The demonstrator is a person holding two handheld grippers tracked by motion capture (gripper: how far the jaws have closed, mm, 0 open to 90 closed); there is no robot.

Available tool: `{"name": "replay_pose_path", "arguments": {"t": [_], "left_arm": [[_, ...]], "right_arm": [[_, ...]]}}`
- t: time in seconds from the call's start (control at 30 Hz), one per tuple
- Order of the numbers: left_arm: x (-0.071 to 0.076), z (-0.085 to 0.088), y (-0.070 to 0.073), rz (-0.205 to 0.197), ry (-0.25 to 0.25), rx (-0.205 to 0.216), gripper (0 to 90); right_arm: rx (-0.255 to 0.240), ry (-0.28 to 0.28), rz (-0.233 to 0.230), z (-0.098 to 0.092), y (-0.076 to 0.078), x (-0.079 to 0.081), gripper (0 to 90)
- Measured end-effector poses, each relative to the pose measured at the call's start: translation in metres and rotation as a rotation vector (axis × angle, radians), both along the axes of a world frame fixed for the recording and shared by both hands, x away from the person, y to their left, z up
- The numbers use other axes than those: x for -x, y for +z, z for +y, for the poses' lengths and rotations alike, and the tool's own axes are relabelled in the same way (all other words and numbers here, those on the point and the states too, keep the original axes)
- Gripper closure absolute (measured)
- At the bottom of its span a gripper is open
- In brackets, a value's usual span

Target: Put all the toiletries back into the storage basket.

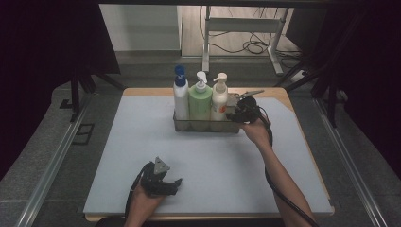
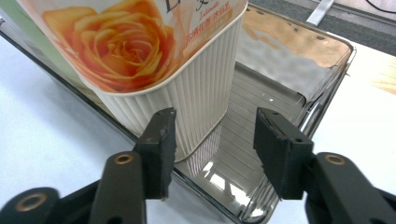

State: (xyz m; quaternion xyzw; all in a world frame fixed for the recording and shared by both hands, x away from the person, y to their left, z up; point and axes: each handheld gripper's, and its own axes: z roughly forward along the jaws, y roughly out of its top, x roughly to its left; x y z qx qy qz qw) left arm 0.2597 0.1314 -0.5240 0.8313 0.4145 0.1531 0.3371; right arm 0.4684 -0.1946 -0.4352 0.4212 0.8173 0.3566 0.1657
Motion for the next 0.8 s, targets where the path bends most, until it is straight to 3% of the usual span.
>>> {"name": "replay_pose_path", "arguments": {"t": [0.43,0.8], "left_arm": [[0.000,0.000,0.000,-0.002,0.000,0.001,12.3],[0.000,0.000,0.000,-0.001,0.001,0.003,12.4]], "right_arm": [[0.018,0.008,-0.007,-0.007,0.009,0.006,30.3],[0.001,0.029,-0.023,-0.015,0.019,0.020,20.4]]}}
